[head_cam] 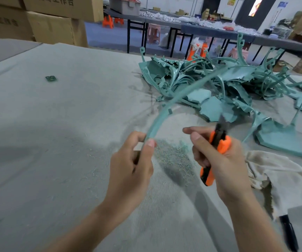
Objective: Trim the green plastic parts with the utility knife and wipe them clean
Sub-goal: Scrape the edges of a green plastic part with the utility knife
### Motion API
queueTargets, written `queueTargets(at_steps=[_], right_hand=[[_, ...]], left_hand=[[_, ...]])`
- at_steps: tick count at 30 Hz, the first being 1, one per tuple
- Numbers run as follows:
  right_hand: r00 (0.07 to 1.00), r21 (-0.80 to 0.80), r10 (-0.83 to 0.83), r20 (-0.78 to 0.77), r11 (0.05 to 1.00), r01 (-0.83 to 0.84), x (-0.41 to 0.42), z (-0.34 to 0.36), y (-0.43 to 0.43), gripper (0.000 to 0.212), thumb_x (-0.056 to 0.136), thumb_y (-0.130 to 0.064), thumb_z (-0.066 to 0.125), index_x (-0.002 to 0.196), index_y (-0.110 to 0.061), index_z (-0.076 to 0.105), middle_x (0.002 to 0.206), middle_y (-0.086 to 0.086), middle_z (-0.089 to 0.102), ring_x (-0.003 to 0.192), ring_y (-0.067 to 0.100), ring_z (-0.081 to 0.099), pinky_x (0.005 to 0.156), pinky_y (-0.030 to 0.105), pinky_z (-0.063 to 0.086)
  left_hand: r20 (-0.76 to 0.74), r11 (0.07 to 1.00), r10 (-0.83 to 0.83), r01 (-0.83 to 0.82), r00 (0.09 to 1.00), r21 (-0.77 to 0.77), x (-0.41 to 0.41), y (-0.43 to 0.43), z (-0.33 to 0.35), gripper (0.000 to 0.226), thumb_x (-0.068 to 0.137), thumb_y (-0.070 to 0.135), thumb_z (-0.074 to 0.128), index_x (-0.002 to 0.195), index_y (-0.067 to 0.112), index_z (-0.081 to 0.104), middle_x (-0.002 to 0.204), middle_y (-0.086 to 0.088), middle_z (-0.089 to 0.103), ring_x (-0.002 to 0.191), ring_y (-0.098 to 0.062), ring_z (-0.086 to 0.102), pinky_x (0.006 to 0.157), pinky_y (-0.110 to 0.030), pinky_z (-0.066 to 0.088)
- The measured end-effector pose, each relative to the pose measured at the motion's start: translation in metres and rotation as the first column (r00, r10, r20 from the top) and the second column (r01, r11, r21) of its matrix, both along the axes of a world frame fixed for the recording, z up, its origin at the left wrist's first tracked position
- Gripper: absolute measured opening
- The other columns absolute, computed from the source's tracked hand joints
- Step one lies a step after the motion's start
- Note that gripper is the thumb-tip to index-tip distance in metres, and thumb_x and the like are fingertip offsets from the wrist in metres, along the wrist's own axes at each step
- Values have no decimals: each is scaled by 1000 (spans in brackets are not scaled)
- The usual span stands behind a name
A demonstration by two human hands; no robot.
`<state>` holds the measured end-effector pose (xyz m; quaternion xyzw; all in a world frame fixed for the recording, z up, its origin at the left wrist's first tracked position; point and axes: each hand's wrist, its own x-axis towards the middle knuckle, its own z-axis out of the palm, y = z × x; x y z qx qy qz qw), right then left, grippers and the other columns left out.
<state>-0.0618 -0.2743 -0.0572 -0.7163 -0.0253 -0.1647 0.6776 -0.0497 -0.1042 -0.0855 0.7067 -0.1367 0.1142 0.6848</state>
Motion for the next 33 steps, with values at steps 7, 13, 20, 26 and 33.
queueTargets(at_steps=[7,13,20,26,33], right_hand=[[998,-6,10,-66,1000,-11,2,-10,18,28,89,-36,68,67,-18,63,50,-4,46,46,10,38,48,20,34],[979,138,-169,-115,973,184,6,-15,20,34,78,-28,68,58,-15,44,48,-5,32,44,12,29,46,27,32],[915,83,-394,-82,913,400,9,-15,11,40,86,-13,67,56,-14,41,54,2,26,56,21,20,54,37,21],[884,-11,-466,-40,885,466,8,-13,6,42,87,-13,67,54,-19,42,51,-2,30,53,16,24,52,33,25],[940,-264,-287,187,907,329,3,-11,13,38,84,-62,65,72,-26,59,54,-10,49,48,3,39,47,15,34]], left_hand=[[-240,883,-455,398,858,-250,2,-4,-1,28,97,39,45,84,19,61,41,-5,49,29,-18,45,37,-18,37],[-332,785,-619,572,712,-237,-4,-11,-6,44,91,52,45,97,13,66,59,-14,65,51,-24,64,48,-27,50],[-310,915,-333,385,891,122,-7,-10,-13,47,81,61,41,69,22,65,60,1,53,48,-7,50,41,-16,38],[-146,915,-266,298,953,272,-6,-12,-11,43,86,51,37,58,20,47,45,11,38,41,-2,36,45,-19,32],[-389,923,-378,309,840,-230,-5,-12,-3,46,95,39,44,52,23,51,43,10,34,34,-5,29,36,-17,25]])
